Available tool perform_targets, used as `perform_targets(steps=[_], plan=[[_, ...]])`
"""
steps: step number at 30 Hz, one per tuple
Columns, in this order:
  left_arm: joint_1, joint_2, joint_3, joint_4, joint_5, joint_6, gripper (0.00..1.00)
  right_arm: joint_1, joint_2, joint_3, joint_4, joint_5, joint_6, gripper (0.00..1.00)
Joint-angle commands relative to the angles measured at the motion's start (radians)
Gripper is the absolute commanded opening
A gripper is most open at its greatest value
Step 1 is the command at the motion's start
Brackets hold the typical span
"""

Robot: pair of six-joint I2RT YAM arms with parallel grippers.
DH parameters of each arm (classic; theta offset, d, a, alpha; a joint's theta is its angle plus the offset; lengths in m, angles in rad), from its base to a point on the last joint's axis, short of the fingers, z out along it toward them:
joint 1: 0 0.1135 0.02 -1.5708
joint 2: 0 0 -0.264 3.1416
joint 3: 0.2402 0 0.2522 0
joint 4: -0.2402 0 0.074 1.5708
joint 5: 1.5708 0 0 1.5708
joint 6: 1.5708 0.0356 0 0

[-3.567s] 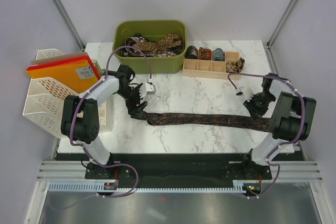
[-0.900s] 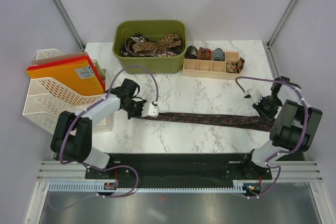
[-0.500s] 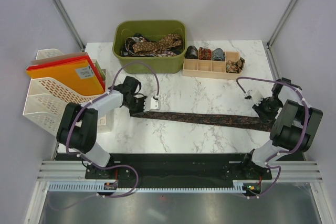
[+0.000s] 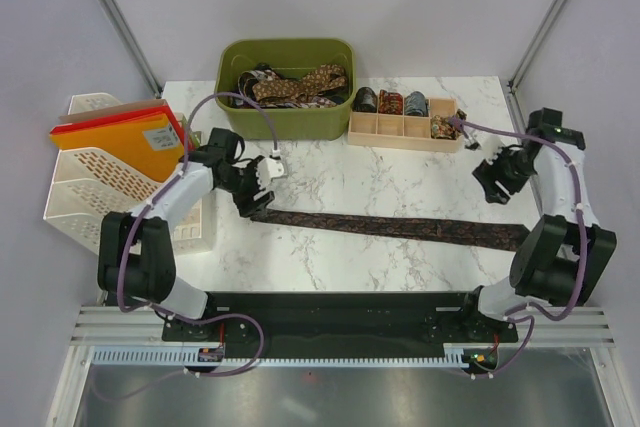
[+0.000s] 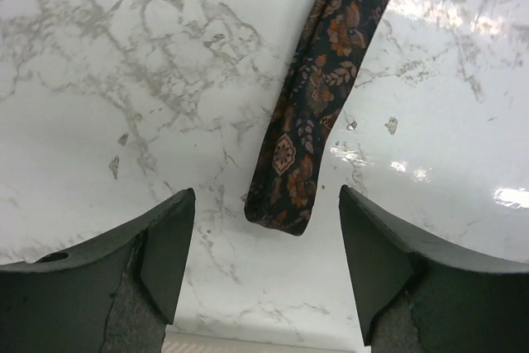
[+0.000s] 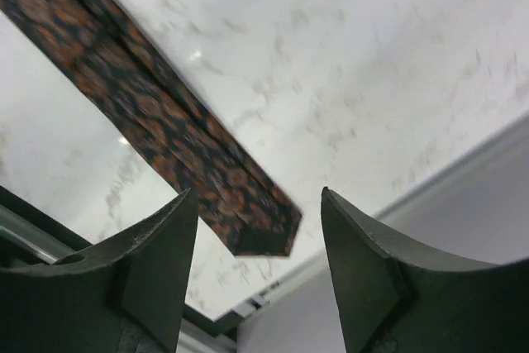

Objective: Roll the ties
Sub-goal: Flatten out the tie at the center of the board, then roll the tie at the center of the board.

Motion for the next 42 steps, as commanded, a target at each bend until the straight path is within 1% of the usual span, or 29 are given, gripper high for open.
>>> perform_targets(steps=[1,2,3,4,6,7,9,10,11,13,15,16,19,21,22,25,26,32,33,35,36,37,38,40,41,42], plan=[[0.080,0.010,0.095,-0.065,0.118,-0.332,0.74,0.209,-0.023,0.005,-0.018,-0.139,0.218,0.67],[0.097,0.013,0.102,-0.065,0.126,-0.411,0.73,0.305,-0.020,-0.015,0.011,-0.146,0.264,0.65],[0.128,0.016,0.107,-0.063,0.158,-0.554,0.72,0.356,-0.017,-0.026,0.049,-0.146,0.369,0.65],[0.140,0.012,0.098,-0.059,0.164,-0.621,0.73,0.462,-0.011,-0.047,0.124,-0.142,0.408,0.65],[0.151,-0.016,0.055,-0.016,0.148,-0.774,0.72,0.557,0.013,-0.063,0.200,-0.133,0.517,0.64],[0.149,-0.027,0.038,-0.001,0.132,-0.814,0.71,0.638,0.026,-0.070,0.273,-0.124,0.549,0.64],[0.149,-0.050,0.003,0.042,0.074,-0.909,0.70,0.708,0.073,-0.066,0.330,-0.104,0.601,0.63],[0.149,-0.048,-0.002,0.050,0.042,-0.936,0.69,0.769,0.095,-0.048,0.359,-0.102,0.634,0.62],[0.151,-0.047,-0.006,0.056,-0.016,-0.975,0.68,0.797,0.116,-0.040,0.373,-0.088,0.646,0.61],[0.151,-0.027,-0.011,0.058,-0.050,-1.000,0.65,0.870,0.171,-0.031,0.408,-0.064,0.666,0.60],[0.149,-0.013,-0.025,0.067,-0.086,-1.026,0.63,0.907,0.214,-0.034,0.433,-0.025,0.674,0.60],[0.149,-0.008,-0.029,0.072,-0.099,-1.034,0.62,0.935,0.231,-0.029,0.450,-0.013,0.678,0.58],[0.149,0.022,-0.023,0.085,-0.141,-1.055,0.59,0.970,0.279,-0.028,0.491,0.024,0.689,0.55],[0.149,0.038,-0.029,0.095,-0.150,-1.066,0.59,0.983,0.313,-0.023,0.514,0.047,0.695,0.54],[0.148,0.056,-0.034,0.104,-0.152,-1.072,0.56,0.995,0.328,-0.011,0.517,0.051,0.698,0.53],[0.148,0.079,-0.036,0.127,-0.141,-1.080,0.54,1.007,0.371,0.003,0.534,0.058,0.712,0.49],[0.142,0.085,-0.039,0.128,-0.152,-1.106,0.53,1.010,0.385,0.003,0.539,0.061,0.717,0.47],[0.142,0.111,-0.042,0.141,-0.142,-1.128,0.43,1.016,0.415,0.022,0.543,0.070,0.732,0.40],[0.142,0.114,-0.043,0.141,-0.141,-1.132,0.37,1.018,0.419,0.025,0.542,0.070,0.735,0.38],[0.142,0.104,-0.042,0.141,-0.144,-1.137,0.30,1.016,0.417,0.026,0.542,0.067,0.738,0.38],[0.142,0.098,-0.043,0.141,-0.147,-1.138,0.25,1.019,0.416,0.023,0.540,0.065,0.740,0.37],[0.142,0.090,-0.042,0.139,-0.144,-1.140,0.22,1.019,0.406,0.022,0.539,0.064,0.740,0.38],[0.142,0.070,-0.040,0.135,-0.139,-1.141,0.17,1.019,0.402,0.017,0.539,0.061,0.740,0.38],[0.142,0.053,-0.033,0.125,-0.129,-1.155,0.09,1.019,0.391,0.017,0.536,0.048,0.741,0.39],[0.140,0.042,-0.026,0.107,-0.129,-1.158,0.02,1.018,0.388,0.015,0.534,0.044,0.743,0.39],[0.127,0.036,-0.014,0.099,-0.139,-1.166,0.02,1.019,0.383,0.018,0.531,0.036,0.750,0.40]])
